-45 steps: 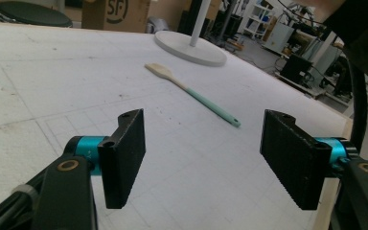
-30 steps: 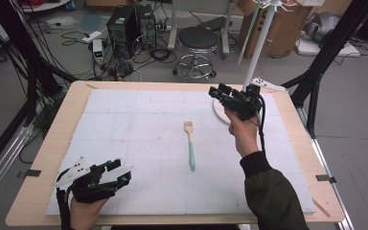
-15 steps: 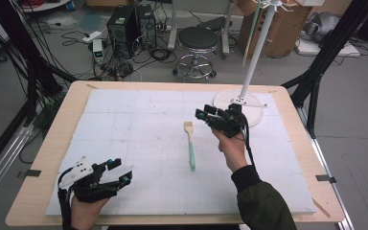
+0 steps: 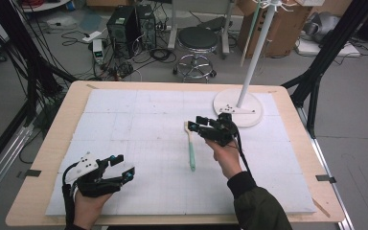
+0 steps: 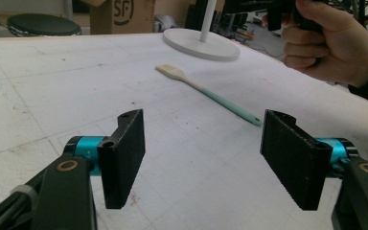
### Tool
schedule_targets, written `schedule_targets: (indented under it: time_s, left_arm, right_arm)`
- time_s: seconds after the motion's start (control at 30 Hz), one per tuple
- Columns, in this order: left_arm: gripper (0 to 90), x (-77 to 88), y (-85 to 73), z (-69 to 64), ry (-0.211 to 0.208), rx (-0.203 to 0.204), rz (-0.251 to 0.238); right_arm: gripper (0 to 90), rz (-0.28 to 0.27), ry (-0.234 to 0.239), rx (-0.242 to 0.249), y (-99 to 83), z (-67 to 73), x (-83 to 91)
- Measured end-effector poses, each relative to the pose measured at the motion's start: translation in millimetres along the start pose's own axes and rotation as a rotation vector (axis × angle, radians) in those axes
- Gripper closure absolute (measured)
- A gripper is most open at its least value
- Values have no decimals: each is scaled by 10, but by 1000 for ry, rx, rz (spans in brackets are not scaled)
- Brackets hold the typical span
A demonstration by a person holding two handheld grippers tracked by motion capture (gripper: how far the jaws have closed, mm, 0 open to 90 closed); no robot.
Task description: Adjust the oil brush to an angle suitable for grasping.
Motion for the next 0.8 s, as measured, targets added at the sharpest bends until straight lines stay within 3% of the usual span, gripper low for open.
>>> schedule_targets:
  time_s: [0.27, 0.47, 0.6, 0.8]
  left_arm:
    - [328, -9, -5, -3, -1, -3, 2]
    - [328, -10, -8, -6, 1, -3, 3]
    - [328, -7, -9, -7, 0, -3, 3]
    - [329, -16, -7, -6, -2, -3, 2]
  right_arm:
    - [599, 67, 14, -15, -173, -6, -148]
    - [743, 132, -5, -8, -252, 6, -259]
    - [891, 149, 15, -1, -278, 25, -307]
    - [900, 189, 11, 3, -324, 24, -372]
Point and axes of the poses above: each handheld gripper's, and its own axes: x roughly backward along the jaws, y roughly out of its top, z roughly to its left, the point moved 3 cm from there along -x, roughly forward along the jaws, and after that the axes turned 8 degrees about z, right-handed, at the moved point
